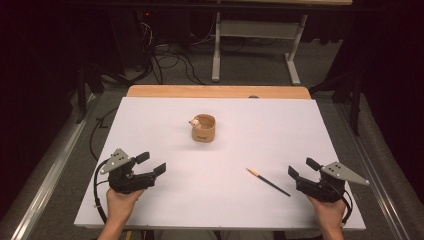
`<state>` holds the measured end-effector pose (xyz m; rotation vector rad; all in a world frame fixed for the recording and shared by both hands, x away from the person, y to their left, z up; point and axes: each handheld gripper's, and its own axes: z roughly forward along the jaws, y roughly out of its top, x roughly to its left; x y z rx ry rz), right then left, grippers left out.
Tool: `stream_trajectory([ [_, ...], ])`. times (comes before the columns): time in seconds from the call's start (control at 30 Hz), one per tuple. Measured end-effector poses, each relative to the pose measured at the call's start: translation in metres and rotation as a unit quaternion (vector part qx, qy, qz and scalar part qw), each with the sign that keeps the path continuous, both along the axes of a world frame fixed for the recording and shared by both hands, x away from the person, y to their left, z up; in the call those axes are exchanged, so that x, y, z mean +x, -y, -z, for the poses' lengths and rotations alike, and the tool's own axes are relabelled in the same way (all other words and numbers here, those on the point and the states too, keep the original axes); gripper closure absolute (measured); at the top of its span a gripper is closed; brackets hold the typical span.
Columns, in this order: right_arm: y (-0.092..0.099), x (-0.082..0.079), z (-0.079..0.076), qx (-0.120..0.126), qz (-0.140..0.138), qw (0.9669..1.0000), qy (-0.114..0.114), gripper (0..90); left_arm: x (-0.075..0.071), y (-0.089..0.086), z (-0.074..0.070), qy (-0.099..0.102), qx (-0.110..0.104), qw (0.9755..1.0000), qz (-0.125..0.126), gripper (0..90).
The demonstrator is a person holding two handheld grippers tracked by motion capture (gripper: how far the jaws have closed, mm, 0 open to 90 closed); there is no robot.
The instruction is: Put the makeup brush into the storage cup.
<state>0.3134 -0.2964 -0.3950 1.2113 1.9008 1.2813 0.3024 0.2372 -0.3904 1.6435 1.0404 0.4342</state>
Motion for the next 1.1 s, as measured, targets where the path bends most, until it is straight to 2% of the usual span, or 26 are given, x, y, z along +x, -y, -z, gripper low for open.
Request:
stream_trajectory([
  [0.23,0.0010,-0.0001,-0.0001,0.001,0.000,1.0000,0.002,28.2,0.0003,-0.0002,0.0000,0.000,-0.004,1.0000,-0.001,21.9],
  [1.1,0.0032,0.0001,-0.0003,0.009,0.001,1.0000,0.003,28.3,0.0010,0.0025,0.0012,-0.002,0.001,1.0000,0.005,22.4],
])
